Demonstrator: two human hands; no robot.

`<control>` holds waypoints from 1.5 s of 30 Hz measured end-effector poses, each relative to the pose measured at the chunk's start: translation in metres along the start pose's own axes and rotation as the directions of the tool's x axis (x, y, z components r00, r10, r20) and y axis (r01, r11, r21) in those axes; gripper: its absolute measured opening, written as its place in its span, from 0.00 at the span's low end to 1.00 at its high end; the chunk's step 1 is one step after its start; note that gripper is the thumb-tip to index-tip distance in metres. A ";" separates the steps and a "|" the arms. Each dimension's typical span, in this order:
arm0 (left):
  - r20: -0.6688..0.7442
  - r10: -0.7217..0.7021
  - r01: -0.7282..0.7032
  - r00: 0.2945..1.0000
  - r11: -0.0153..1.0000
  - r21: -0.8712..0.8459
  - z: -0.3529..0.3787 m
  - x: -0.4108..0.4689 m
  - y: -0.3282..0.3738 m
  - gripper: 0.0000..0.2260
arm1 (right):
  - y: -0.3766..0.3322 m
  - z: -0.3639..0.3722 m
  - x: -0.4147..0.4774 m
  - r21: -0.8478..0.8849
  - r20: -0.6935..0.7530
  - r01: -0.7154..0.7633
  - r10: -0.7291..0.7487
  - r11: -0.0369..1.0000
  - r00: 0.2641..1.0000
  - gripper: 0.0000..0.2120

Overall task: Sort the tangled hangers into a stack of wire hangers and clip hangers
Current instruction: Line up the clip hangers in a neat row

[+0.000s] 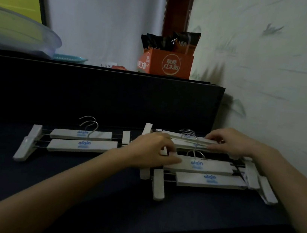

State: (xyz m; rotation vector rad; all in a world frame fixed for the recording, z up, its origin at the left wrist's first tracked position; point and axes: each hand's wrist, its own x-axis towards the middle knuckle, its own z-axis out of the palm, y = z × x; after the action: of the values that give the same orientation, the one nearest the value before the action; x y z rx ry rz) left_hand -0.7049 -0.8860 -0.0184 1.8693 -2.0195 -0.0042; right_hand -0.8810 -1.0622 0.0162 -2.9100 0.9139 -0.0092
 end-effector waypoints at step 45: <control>0.060 -0.196 0.176 0.979 0.953 0.245 -0.075 -0.198 -0.088 0.34 | -0.100 -0.013 -0.032 0.329 -0.562 0.255 -0.028 0.909 0.827 0.17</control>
State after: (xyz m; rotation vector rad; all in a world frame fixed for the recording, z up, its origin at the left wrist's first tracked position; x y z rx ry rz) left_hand -0.5925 -0.6868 -0.0268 2.2393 -1.9620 0.1156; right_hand -0.8511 -0.9633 0.0390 -2.6007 0.6334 -0.9691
